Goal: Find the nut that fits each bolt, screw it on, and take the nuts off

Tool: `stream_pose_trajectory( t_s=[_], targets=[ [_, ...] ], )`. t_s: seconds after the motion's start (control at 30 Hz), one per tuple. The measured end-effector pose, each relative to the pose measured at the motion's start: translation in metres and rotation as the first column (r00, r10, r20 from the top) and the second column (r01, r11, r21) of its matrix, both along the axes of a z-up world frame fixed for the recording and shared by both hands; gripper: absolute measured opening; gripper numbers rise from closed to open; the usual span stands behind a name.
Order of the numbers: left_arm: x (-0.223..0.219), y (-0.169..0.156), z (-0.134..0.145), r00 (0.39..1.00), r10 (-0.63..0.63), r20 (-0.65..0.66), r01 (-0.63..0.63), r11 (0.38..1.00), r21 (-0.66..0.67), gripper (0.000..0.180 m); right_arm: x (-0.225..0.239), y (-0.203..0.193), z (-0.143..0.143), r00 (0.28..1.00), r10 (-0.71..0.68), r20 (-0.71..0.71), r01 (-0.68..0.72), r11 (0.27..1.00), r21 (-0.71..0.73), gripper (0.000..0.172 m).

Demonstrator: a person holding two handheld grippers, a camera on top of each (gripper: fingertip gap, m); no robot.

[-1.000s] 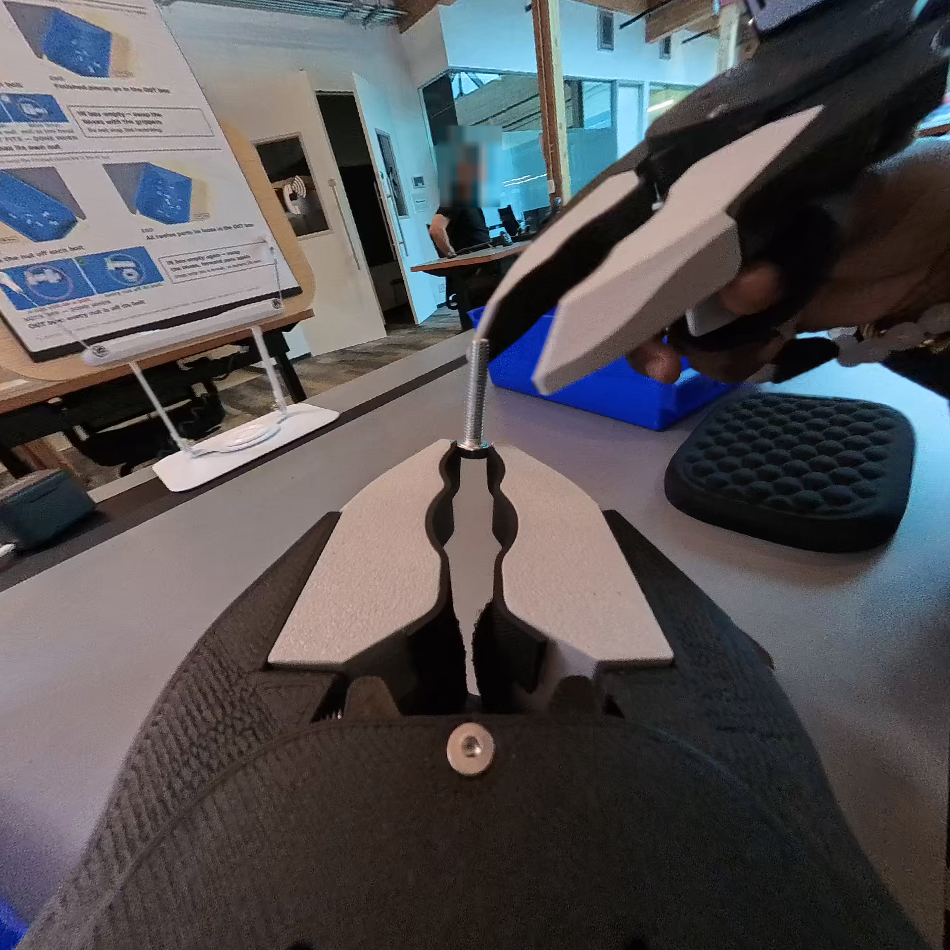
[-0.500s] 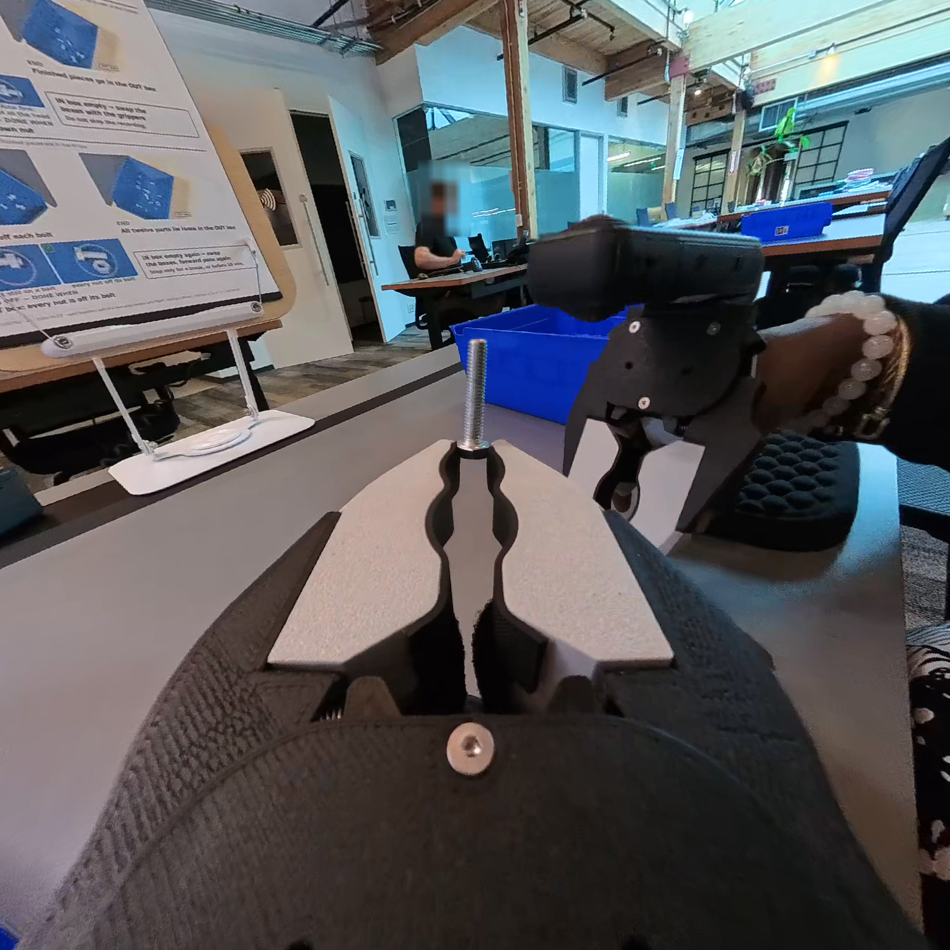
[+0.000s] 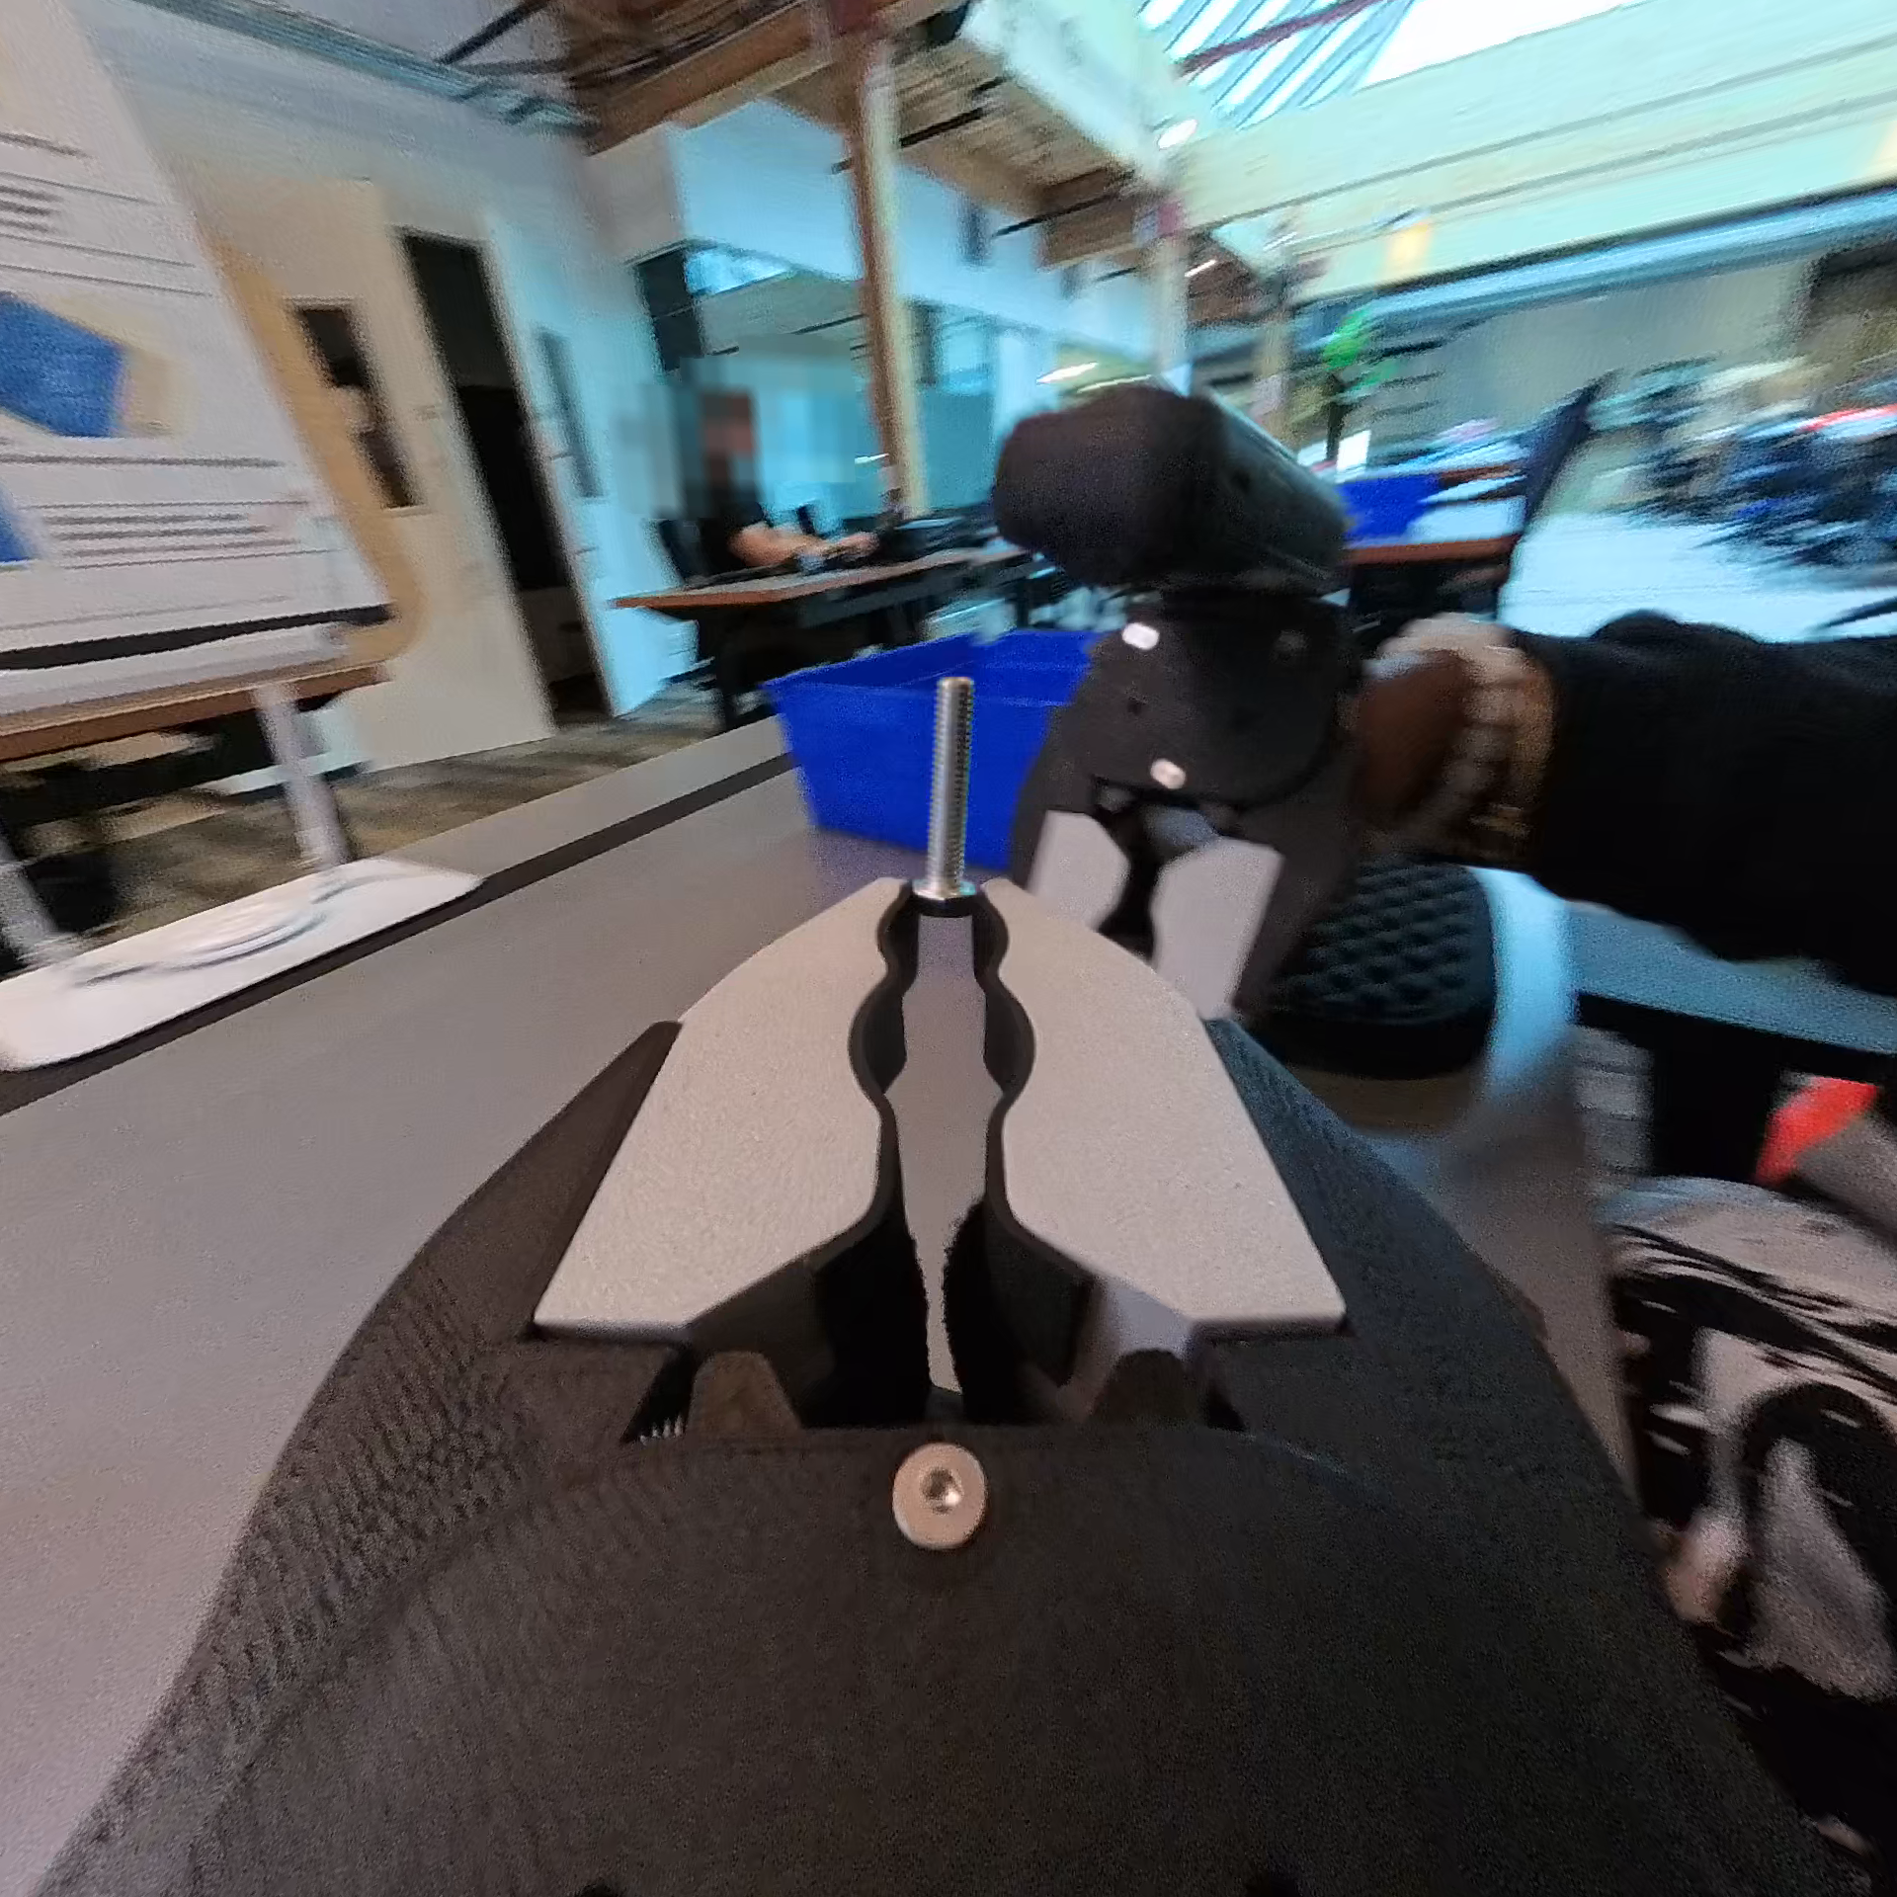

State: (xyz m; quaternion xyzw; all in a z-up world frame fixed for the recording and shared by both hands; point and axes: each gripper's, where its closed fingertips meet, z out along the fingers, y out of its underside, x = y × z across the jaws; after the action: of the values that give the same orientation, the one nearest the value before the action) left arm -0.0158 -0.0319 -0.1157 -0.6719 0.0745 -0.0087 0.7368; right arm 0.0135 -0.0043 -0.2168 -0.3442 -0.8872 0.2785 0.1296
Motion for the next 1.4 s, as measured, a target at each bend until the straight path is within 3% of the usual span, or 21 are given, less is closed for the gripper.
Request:
stream_pose_trajectory(
  t_s=[0.13, 0.23, 0.3, 0.47, 0.6, 1.07, 1.4],
  targets=[
    [0.034, -0.011, 0.01, 0.942, -0.309, 0.128, 0.303, 0.951, 0.064, 0.01, 0.014, -0.009, 0.087, 0.939, 0.275, -0.208, -0.295, 0.953, -0.073, 0.01],
    [0.05, -0.016, 0.007, 0.889, -0.431, 0.154, 0.429, 0.902, 0.047, 0.01, 0.026, -0.028, 0.145, 0.809, 0.491, -0.324, -0.527, 0.849, -0.031, 0.01],
    [0.057, -0.018, 0.003, 0.869, -0.471, 0.149, 0.473, 0.881, 0.021, 0.01, 0.031, -0.043, 0.161, 0.736, 0.602, -0.31, -0.634, 0.774, -0.002, 0.01],
    [0.065, -0.02, -0.002, 0.841, -0.514, 0.169, 0.523, 0.852, -0.013, 0.01, 0.031, -0.059, 0.15, 0.62, 0.771, -0.147, -0.763, 0.636, 0.114, 0.01],
    [0.068, -0.019, -0.006, 0.831, -0.525, 0.182, 0.541, 0.84, -0.045, 0.01, 0.029, -0.062, 0.142, 0.586, 0.807, -0.074, -0.794, 0.59, 0.148, 0.01],
    [0.069, -0.019, -0.007, 0.83, -0.528, 0.178, 0.544, 0.838, -0.049, 0.01, 0.027, -0.061, 0.132, 0.563, 0.826, 0.003, -0.821, 0.559, 0.114, 0.01],
    [0.065, -0.016, -0.007, 0.849, -0.496, 0.181, 0.512, 0.858, -0.051, 0.01, 0.021, -0.058, 0.131, 0.627, 0.778, 0.029, -0.776, 0.622, 0.098, 0.01]
  ],
)
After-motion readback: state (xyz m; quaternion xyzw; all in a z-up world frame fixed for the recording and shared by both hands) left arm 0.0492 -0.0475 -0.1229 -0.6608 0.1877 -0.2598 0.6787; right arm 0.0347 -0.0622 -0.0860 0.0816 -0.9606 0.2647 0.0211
